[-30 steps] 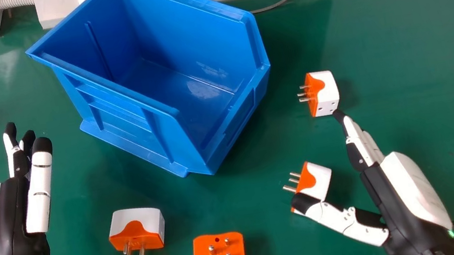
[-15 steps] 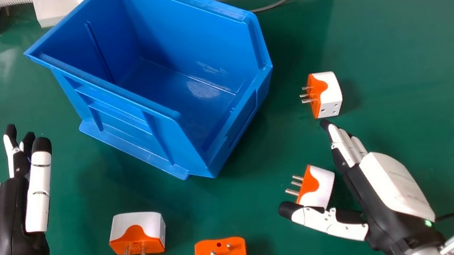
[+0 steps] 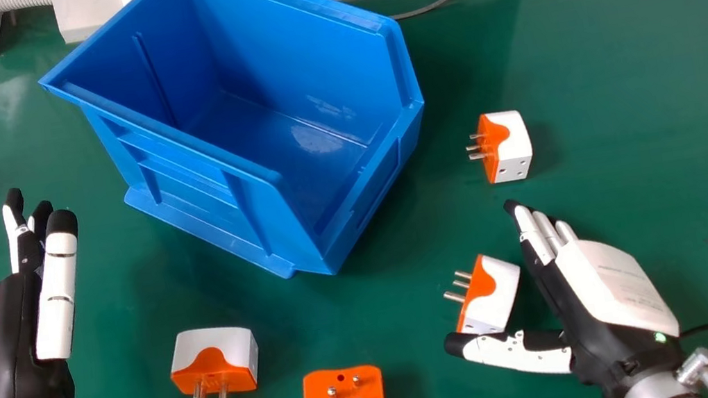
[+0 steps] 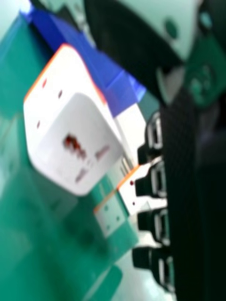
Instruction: Pick all objects and put in blue box
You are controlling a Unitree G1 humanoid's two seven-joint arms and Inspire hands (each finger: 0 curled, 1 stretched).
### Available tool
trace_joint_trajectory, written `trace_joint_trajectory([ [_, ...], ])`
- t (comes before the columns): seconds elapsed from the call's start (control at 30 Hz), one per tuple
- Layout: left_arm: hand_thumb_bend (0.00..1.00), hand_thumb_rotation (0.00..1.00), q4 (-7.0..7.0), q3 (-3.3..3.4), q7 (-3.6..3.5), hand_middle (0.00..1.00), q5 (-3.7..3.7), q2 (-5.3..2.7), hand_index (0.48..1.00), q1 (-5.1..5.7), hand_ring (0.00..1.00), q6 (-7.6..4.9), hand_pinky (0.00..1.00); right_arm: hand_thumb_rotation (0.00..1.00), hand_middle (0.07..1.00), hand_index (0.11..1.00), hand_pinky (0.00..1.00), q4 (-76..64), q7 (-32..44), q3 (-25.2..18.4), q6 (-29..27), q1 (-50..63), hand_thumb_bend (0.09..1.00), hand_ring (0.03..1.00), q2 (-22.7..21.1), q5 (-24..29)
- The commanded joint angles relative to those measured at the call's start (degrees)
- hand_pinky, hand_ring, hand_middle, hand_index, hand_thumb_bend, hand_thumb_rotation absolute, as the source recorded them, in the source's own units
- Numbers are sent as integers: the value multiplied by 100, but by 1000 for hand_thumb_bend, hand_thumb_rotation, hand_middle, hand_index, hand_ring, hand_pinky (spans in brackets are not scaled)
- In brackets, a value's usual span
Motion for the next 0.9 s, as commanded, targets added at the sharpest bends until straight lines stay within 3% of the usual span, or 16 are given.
trace_joint_trajectory([
  [0.0,576,1000,-24,50,-5,1000,-12,65,1000,-33,1000,-86,1000,566,1000,1000,978,-100,50,27,53,-108,632,1000,-80,-42],
  [0.27,578,1000,153,51,-2,1000,16,110,1000,-87,1000,-181,1000,478,1000,1000,985,-189,336,133,167,-301,655,1000,-350,-172],
  [0.33,577,1000,70,48,-3,1000,1,99,1000,-55,1000,-159,1000,463,1000,1000,985,-152,430,171,163,-387,658,1000,-429,-180],
  [0.43,576,1000,-159,32,8,1000,-4,69,1000,34,1000,-62,1000,432,1000,1000,987,-123,540,210,171,-474,658,1000,-525,-181],
  [0.53,577,1000,-214,31,-8,1000,-21,69,1000,52,1000,-24,1000,410,1000,1000,989,-98,646,261,167,-564,653,1000,-642,-219],
  [0.7,570,1000,-189,35,-26,1000,-31,70,1000,51,1000,-57,1000,367,1000,1000,996,-133,916,299,199,-733,611,1000,-868,-356],
  [0.87,561,1000,-342,20,-7,1000,-19,55,1000,112,1000,24,1000,342,1000,998,999,-197,1074,377,381,-808,568,1000,-890,-520],
])
